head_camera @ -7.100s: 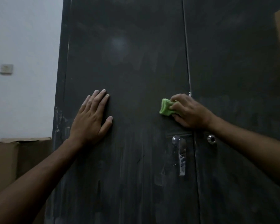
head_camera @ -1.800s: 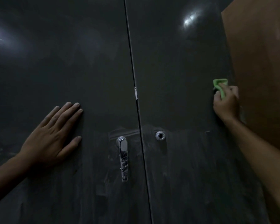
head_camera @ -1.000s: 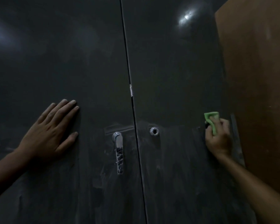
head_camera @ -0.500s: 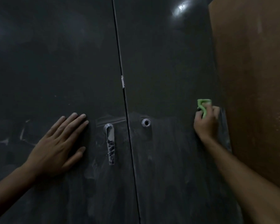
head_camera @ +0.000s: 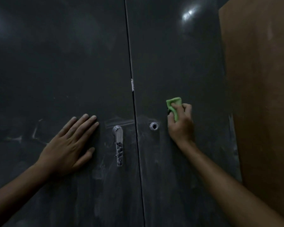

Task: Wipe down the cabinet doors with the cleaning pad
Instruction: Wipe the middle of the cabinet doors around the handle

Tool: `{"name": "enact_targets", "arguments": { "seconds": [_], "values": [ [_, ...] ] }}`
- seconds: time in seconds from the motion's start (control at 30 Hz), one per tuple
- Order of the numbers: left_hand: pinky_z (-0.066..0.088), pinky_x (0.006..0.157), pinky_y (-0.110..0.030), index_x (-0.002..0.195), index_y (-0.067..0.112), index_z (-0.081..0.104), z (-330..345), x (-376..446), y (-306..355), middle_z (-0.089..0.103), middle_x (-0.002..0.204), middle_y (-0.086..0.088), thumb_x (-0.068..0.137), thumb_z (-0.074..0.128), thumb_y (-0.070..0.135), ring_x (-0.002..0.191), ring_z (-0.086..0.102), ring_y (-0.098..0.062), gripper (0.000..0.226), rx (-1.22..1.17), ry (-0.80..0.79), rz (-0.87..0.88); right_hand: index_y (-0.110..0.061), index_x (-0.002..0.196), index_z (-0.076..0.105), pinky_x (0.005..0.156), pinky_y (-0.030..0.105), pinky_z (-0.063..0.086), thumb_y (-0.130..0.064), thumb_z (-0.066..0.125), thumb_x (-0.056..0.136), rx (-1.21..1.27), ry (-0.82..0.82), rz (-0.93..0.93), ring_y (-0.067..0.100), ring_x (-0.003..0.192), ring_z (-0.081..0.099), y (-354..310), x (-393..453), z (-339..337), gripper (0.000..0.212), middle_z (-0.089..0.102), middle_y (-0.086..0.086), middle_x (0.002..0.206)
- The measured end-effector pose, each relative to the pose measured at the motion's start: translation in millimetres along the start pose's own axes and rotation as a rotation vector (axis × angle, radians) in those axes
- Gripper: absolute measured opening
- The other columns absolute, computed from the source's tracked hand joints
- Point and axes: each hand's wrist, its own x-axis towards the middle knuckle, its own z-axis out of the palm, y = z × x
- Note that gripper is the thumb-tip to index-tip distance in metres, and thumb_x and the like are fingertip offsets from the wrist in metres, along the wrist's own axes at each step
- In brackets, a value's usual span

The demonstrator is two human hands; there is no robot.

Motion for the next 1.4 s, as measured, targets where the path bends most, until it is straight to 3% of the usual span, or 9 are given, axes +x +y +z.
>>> {"name": "enact_targets", "arguments": {
  "seconds": [0.17,0.4,0.5,0.67,0.77,0.9,1.03,1.2,1.4],
  "values": [
    [0.015,0.130,-0.054,0.165,0.006,0.023,1.7,-0.8,-1.0,0.014,0.175,-0.012,0.101,0.037,0.052,0.162,0.015,-0.030,0.080,0.018,0.001,0.010,-0.018,0.113,0.074,0.087,0.045,0.051,-0.027,0.064,0.087,0.047,-0.260,-0.341,0.026,0.104,0.055,-25.5,-30.4,-2.9,0.030,0.052,0.008,0.126],
    [0.014,0.130,-0.055,0.165,0.007,0.022,4.8,-0.1,0.3,0.013,0.175,-0.011,0.101,0.038,0.053,0.162,0.014,-0.030,0.081,0.024,0.005,0.010,-0.019,0.094,0.075,0.073,0.043,0.048,-0.033,0.061,0.081,-0.153,-0.343,-0.679,0.025,0.090,0.054,-48.4,0.6,-9.6,0.024,0.062,0.006,0.116],
    [0.016,0.130,-0.056,0.165,0.006,0.024,2.5,-0.6,-1.0,0.015,0.175,-0.012,0.101,0.037,0.053,0.162,0.015,-0.030,0.080,0.022,-0.001,0.011,-0.018,0.095,0.071,0.074,0.041,0.045,-0.027,0.064,0.077,-0.086,-0.293,-0.568,0.028,0.091,0.052,-55.8,-30.4,5.8,0.022,0.061,0.008,0.113],
    [0.016,0.130,-0.055,0.165,0.007,0.022,3.6,-1.0,-1.4,0.014,0.175,-0.011,0.101,0.037,0.053,0.162,0.014,-0.030,0.080,0.034,-0.009,0.011,-0.021,0.106,0.066,0.070,0.043,0.047,-0.021,0.072,0.076,-0.059,-0.309,-0.603,0.033,0.086,0.058,-8.2,-103.4,-6.4,0.031,0.060,0.015,0.115],
    [0.015,0.130,-0.055,0.166,0.007,0.022,3.8,-0.9,-1.2,0.013,0.175,-0.012,0.102,0.036,0.053,0.162,0.013,-0.029,0.080,0.037,-0.004,0.013,-0.016,0.104,0.072,0.068,0.044,0.049,-0.020,0.073,0.076,-0.099,-0.237,-0.516,0.036,0.085,0.060,-6.5,-88.8,-8.7,0.028,0.063,0.019,0.111],
    [0.012,0.131,-0.053,0.166,0.007,0.022,7.6,-0.8,-1.4,0.014,0.175,-0.011,0.102,0.034,0.054,0.162,0.013,-0.029,0.080,0.042,0.009,0.013,-0.015,0.112,0.073,0.074,0.041,0.048,-0.018,0.073,0.078,-0.165,-0.187,-0.539,0.037,0.094,0.059,-46.4,-55.2,13.6,0.034,0.061,0.020,0.118],
    [0.012,0.131,-0.053,0.165,0.008,0.023,6.7,-1.6,-2.6,0.014,0.175,-0.011,0.102,0.034,0.055,0.162,0.014,-0.029,0.080,0.038,0.015,0.017,-0.021,0.116,0.068,0.080,0.040,0.048,-0.023,0.065,0.085,-0.111,-0.020,-0.205,0.029,0.099,0.056,-77.7,-26.0,32.0,0.031,0.054,0.011,0.119],
    [0.013,0.131,-0.053,0.165,0.007,0.025,3.9,-2.6,-0.8,0.015,0.175,-0.011,0.101,0.036,0.053,0.162,0.013,-0.029,0.079,0.041,0.020,0.009,-0.023,0.115,0.064,0.080,0.045,0.054,-0.034,0.054,0.091,0.041,0.109,0.118,0.026,0.096,0.057,-61.2,-38.1,33.2,0.029,0.048,0.003,0.116],
    [0.016,0.130,-0.055,0.165,0.006,0.025,4.7,-0.3,0.4,0.016,0.175,-0.012,0.101,0.036,0.052,0.162,0.014,-0.029,0.079,0.025,0.027,0.006,-0.015,0.121,0.061,0.077,0.043,0.053,-0.030,0.052,0.097,-0.010,0.076,0.135,0.026,0.094,0.056,-48.1,-104.7,24.4,0.030,0.047,0.005,0.118]
  ]
}}
